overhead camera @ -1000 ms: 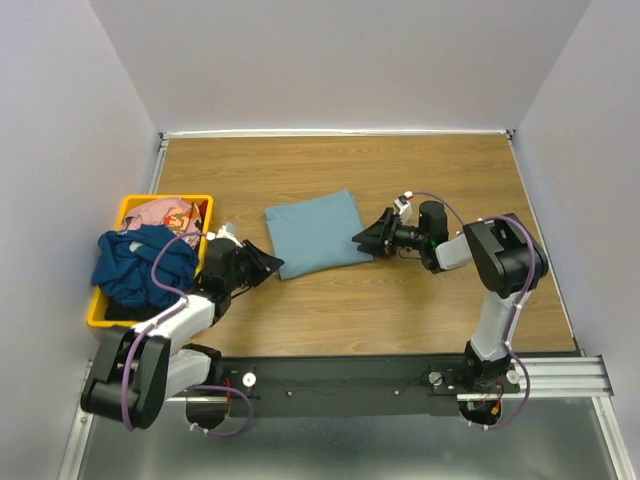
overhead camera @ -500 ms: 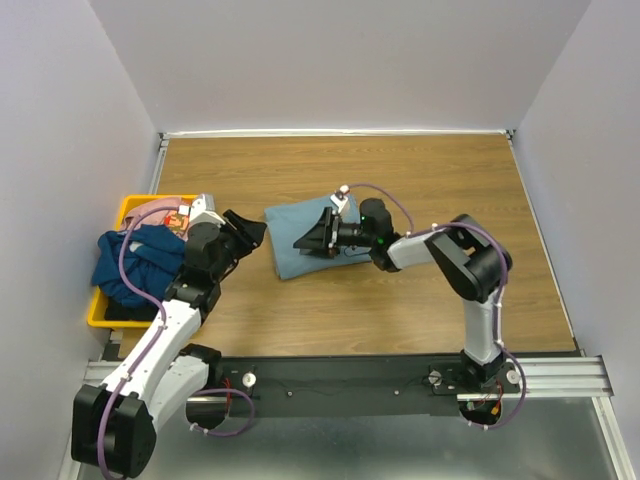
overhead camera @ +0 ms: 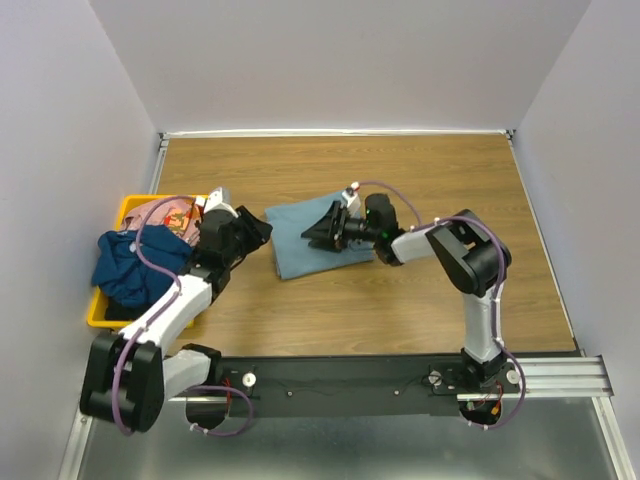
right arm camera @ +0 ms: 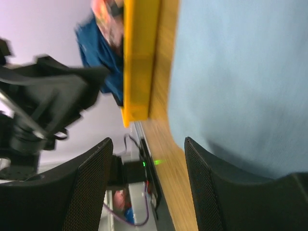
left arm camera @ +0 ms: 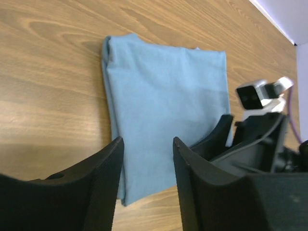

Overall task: Fold and stack the t-shirts
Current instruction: Fold the tshirt

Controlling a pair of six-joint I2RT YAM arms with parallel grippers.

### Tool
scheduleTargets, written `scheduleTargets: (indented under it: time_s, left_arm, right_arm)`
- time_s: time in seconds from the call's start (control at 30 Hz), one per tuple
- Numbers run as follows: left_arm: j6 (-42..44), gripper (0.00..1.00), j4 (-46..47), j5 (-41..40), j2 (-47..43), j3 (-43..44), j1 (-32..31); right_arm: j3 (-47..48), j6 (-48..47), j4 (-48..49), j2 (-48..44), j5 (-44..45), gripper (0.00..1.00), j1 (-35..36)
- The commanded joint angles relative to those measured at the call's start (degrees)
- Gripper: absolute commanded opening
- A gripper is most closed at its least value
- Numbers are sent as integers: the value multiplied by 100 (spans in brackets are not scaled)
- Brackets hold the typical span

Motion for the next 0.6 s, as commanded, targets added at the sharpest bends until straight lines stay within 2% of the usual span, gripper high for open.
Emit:
scheduleTargets:
  time_s: [0.0, 0.1, 0.23, 0.4, 0.57]
  left_arm:
    - [129, 49, 872, 379, 743, 585, 70]
    - [156, 43, 1232, 643, 1796, 1023, 140]
    - [156, 39, 1497, 783, 2667, 1568, 211]
    - [51, 35, 1611, 951, 3617, 2061, 281]
    - [-99, 32, 1699, 1021, 4216, 2247, 456]
  right_arm:
    - [688, -454, -541, -334, 270, 68, -632]
    - [1180, -482, -727, -80, 287, 68, -1000]
    - [1769, -481, -840, 386, 314, 68, -1300]
    - [2445, -534, -1086, 1088, 305, 67, -1459]
    - [2544, -578, -1131, 1564, 498, 67, -1582]
